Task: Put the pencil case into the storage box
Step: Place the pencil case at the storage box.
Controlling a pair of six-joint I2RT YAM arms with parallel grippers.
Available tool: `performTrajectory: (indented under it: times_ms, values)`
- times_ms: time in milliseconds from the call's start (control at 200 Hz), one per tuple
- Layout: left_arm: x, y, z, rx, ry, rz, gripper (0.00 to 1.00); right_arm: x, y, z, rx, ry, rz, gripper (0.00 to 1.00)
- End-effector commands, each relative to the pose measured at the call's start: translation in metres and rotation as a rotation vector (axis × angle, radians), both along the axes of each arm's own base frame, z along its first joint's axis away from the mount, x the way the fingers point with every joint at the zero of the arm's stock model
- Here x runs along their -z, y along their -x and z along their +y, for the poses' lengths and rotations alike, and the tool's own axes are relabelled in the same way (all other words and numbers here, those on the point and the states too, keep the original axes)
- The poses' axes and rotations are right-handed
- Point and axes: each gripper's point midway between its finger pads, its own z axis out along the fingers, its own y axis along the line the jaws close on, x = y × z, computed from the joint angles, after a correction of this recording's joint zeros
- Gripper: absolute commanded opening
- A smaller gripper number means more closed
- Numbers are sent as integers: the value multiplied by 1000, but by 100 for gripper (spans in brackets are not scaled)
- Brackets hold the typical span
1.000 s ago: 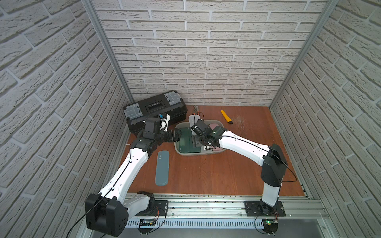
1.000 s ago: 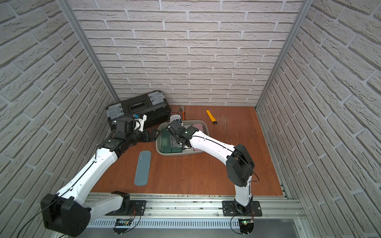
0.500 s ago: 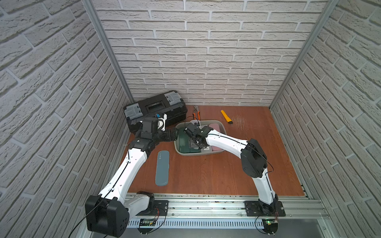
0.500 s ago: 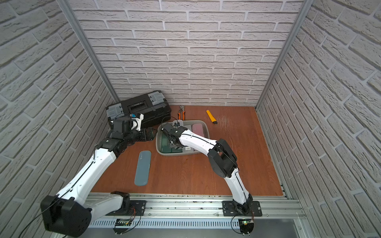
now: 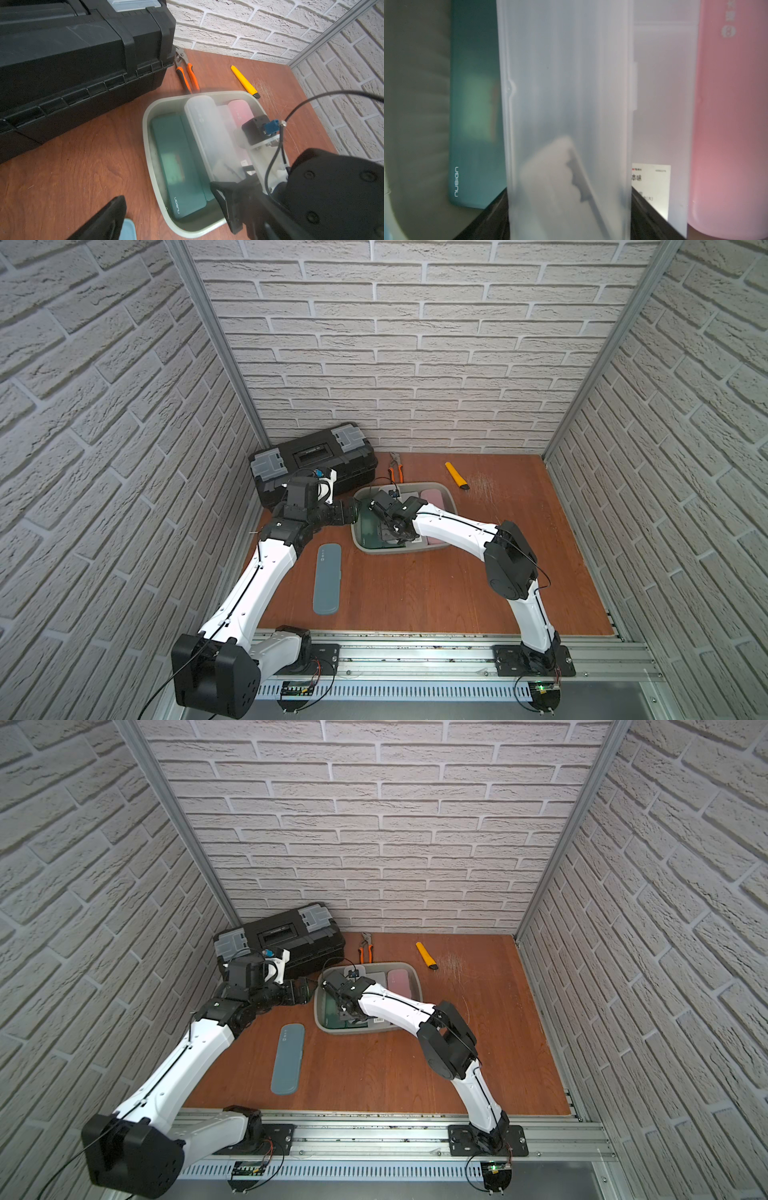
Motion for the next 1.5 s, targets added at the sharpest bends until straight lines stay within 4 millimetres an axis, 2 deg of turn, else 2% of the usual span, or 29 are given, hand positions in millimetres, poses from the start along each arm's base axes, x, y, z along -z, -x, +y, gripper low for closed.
performTrajectory:
  times_ms: [0,250,460,605,760,850,900,1020,1045,1055,1085,1200,1385,1495]
  values:
    - [-15,-5,1,-6,-1,-54,98,-25,-7,8,5,-56,-63,84]
    - [-13,-6,3,-14,-6,-48,99,-44,-10,6,-14,-58,-111,92]
    - [-9,-6,13,-61,-48,-37,98,-55,-19,8,-62,-53,-152,89]
    - [-4,-7,23,-107,-86,-17,98,-43,-21,10,-105,-32,-120,83]
    - [1,-8,28,-132,-104,4,98,-27,-15,16,-147,-39,-69,77]
    - [9,-7,37,-185,-122,41,99,-27,-12,16,-157,-38,-69,76]
    - [18,-3,44,-235,-126,77,98,-34,-11,14,-164,-36,-90,77]
    - [57,18,71,-417,-156,220,98,-57,-7,6,-177,-55,-158,83]
    - [66,23,74,-435,-157,245,99,-56,-6,4,-178,-51,-161,84]
    - [68,25,74,-441,-155,253,98,-66,-5,3,-177,-65,-179,85]
    - [77,32,76,-461,-148,277,99,-74,-3,-2,-176,-69,-199,86]
    - [105,59,81,-521,-115,340,99,-90,8,-23,-159,-63,-250,87]
    - [132,99,85,-556,-149,439,99,-99,34,-51,-145,-112,-291,88]
    - [141,118,80,-555,-189,469,98,-90,52,-62,-154,-131,-263,88]
